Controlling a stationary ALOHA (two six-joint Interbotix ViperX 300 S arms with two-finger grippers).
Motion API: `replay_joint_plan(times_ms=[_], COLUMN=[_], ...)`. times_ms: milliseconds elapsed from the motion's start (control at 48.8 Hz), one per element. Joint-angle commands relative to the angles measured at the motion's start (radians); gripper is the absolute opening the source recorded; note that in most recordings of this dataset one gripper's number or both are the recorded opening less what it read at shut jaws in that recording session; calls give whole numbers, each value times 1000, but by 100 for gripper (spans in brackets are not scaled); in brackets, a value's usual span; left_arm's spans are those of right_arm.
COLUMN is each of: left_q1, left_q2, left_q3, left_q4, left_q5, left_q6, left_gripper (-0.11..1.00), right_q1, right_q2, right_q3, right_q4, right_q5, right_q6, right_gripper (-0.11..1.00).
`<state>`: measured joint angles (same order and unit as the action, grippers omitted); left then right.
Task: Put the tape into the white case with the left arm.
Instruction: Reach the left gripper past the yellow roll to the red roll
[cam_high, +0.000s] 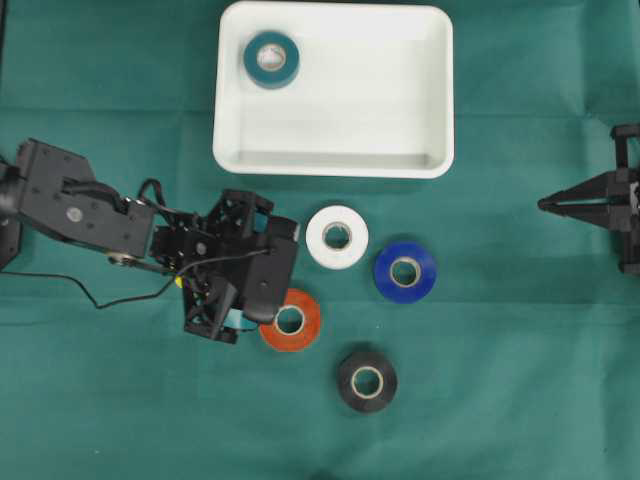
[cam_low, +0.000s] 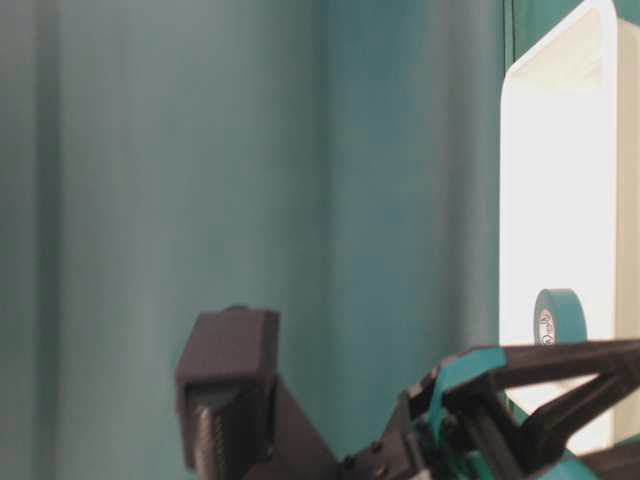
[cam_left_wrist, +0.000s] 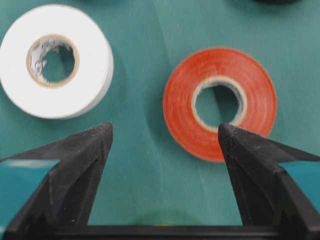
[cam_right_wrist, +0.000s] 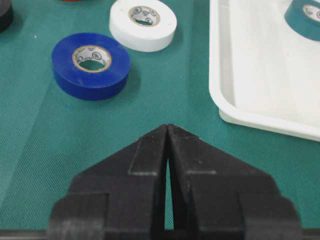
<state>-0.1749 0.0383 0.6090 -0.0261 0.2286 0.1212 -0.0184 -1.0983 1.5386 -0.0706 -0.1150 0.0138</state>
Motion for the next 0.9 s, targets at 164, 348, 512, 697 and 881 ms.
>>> replay_joint_plan(times_ms=[164, 348, 512, 697, 881], left_q1=[-3, -3, -3, -3, -3], left_q2=[29, 57, 98, 146, 178], left_q3=[-49, -51, -66, -91, -103], left_q4=[-2, -2, 0, 0, 0], left_q5=[-6, -6, -11, -12, -12], left_q6=[0, 0, 0, 0, 2], left_gripper=[84, 84, 84, 84, 84], right_q1=[0, 0, 0, 0, 0], right_q2=[6, 6, 6, 8, 6], right_q3=[-11, -11, -12, -11, -11], right_q4=[2, 0, 0, 0, 0], right_q5=[-9, -9, -9, -11, -11], right_q6=[-2, -2, -2, -2, -2], right_gripper=[-9, -9, -9, -9, -9])
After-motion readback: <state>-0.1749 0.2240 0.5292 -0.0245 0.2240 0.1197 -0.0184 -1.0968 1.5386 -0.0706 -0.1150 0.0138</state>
